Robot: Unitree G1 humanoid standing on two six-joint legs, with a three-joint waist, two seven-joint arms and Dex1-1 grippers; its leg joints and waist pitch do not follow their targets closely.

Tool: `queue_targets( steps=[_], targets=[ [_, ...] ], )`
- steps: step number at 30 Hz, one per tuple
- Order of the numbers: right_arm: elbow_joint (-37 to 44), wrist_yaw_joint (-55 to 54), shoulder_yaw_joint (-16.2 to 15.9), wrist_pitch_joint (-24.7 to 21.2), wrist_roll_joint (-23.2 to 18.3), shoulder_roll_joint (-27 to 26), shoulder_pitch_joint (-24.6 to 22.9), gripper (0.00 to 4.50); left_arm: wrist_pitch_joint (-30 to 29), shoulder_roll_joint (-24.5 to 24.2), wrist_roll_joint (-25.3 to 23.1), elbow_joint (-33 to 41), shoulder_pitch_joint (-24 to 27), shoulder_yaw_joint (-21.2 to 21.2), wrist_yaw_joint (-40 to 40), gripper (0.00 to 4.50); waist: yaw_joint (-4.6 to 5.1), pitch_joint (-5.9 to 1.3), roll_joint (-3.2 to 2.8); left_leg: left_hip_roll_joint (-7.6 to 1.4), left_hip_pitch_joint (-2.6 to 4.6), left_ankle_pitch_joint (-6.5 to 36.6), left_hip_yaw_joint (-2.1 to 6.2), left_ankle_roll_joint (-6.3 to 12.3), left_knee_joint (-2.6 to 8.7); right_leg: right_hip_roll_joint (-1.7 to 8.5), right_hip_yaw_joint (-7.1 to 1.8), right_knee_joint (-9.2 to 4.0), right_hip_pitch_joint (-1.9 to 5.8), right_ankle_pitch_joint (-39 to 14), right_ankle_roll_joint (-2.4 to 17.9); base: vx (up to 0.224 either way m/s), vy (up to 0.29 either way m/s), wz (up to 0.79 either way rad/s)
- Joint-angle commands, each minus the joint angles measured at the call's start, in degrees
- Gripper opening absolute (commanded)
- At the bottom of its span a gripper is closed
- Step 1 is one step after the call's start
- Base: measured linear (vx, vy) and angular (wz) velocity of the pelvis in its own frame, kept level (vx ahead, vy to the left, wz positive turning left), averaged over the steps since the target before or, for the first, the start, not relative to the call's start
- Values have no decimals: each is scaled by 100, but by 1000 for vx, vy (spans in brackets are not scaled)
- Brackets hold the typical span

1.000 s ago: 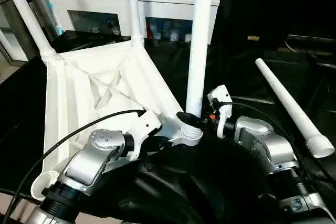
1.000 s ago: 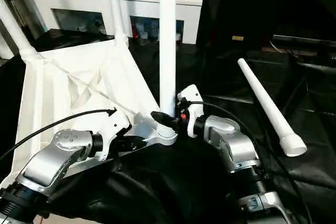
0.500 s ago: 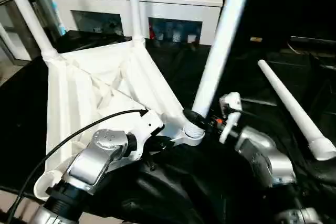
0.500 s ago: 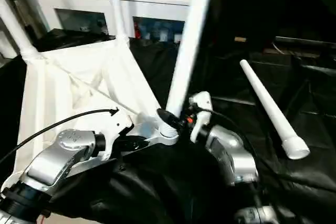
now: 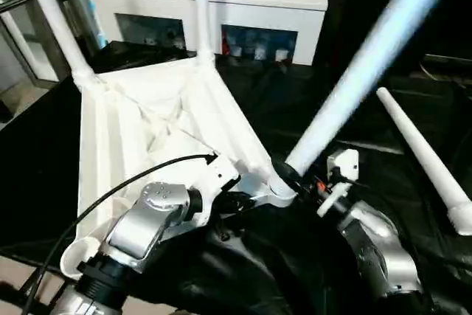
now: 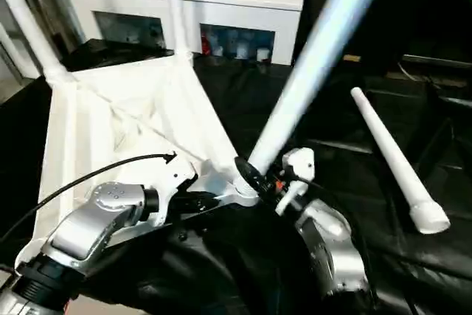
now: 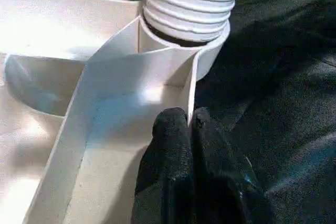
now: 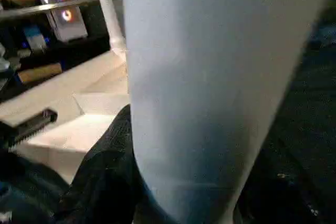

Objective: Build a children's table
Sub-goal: Insert table leg to table base

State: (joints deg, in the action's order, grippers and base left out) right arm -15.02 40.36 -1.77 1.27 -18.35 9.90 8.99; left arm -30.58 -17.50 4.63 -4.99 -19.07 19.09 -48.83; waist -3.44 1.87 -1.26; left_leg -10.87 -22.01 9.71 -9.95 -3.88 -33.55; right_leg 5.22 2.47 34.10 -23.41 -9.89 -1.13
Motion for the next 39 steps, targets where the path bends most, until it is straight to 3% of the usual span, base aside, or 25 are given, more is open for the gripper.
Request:
queue_targets(
  steps=[1, 5, 10, 14, 15, 22, 24, 28, 30, 31, 37, 39],
  targets=[
    [-278, -139, 32, -103, 332, 207, -170, 192, 168, -36, 36, -88, -79, -313, 286, 0, 6, -245, 84, -154, 61, 2121, 51, 99, 492, 206, -145, -520, 169, -2477, 708, 0, 0, 0],
    [-186, -60, -70, -162, 396, 265, -123, 192, 192, -41, 32, -88, -64, -321, 270, 0, 11, -231, 116, -145, 65, 2175, 52, 127, 485, 224, -149, -568, 152, -2876, 586, 0, 0, 0],
    [-266, 110, -284, -385, 479, 394, 104, 192, 210, -130, 31, -58, -40, -236, 127, 0, 15, -236, 109, -147, 45, 2093, 59, 134, 491, 219, -146, -548, 167, -2771, 589, 0, 0, 0],
    [-501, 361, -560, -647, 677, 536, 610, 192, 232, -274, 15, 2, -19, -103, -59, 0, 63, -227, 101, -139, 49, 2234, 69, 95, 487, 224, -127, -565, 161, -2956, 596, 0, 0, 0],
    [-548, 422, -615, -755, 699, 562, 712, 192, 225, -297, 15, 16, -17, -93, -87, 0, 67, -225, 140, -144, 51, 2255, 71, 89, 484, 226, -125, -562, 153, -3001, 591, 0, 0, 0],
    [-1038, 1107, -985, -1006, 785, 703, 1349, 192, 60, -637, -16, 121, -24, 168, -527, 0, 135, -210, 153, -159, 48, 2448, 112, 6, 505, 246, -103, -572, 147, -3188, 598, 0, 0, 0],
    [-1150, 1321, -1028, -1018, 713, 707, 1440, 192, 76, -697, 25, 114, -38, 191, -644, 0, 128, -229, 173, -176, 80, 2442, 100, -17, 499, 239, -124, -548, 129, -2879, 699, 0, 0, 0],
    [-1368, 1601, -1052, -997, 661, 691, 1556, 192, 169, -828, 34, 23, -118, 251, -845, 0, 127, -250, 188, -179, 76, 2357, 84, -4, 504, 215, -131, -471, 162, -2240, 956, 0, 0, 0],
    [-1451, 1919, -1103, -880, 611, 711, 1546, 192, 481, -909, -4, -175, -247, 254, -1001, 0, 102, -263, 212, -179, 97, 2273, 62, 27, 490, 218, -140, -464, 163, -2030, 1046, 0, 0, 0],
    [-1477, 2048, -1116, -885, 560, 714, 1525, 192, 676, -915, 77, -235, -288, 198, -1149, 0, 92, -261, 197, -182, 99, 2237, 60, 31, 492, 218, -144, -451, 172, -1947, 1078, 0, 0, 0],
    [-1601, 2467, -1239, -663, 603, 774, 1483, 192, 1018, -1014, 205, -328, -376, 176, -1546, 0, 41, -267, 191, -191, 113, 2235, 56, 19, 499, 225, -143, -435, 189, -1862, 1141, 0, 0, 0],
    [-1661, 2628, -1306, -396, 703, 783, 1456, 192, 1183, -1096, 165, -439, -440, 247, -1689, 0, 13, -268, 172, -194, 123, 2248, 52, 4, 502, 225, -147, -436, 182, -1838, 1151, 0, 0, 0]
  ],
)
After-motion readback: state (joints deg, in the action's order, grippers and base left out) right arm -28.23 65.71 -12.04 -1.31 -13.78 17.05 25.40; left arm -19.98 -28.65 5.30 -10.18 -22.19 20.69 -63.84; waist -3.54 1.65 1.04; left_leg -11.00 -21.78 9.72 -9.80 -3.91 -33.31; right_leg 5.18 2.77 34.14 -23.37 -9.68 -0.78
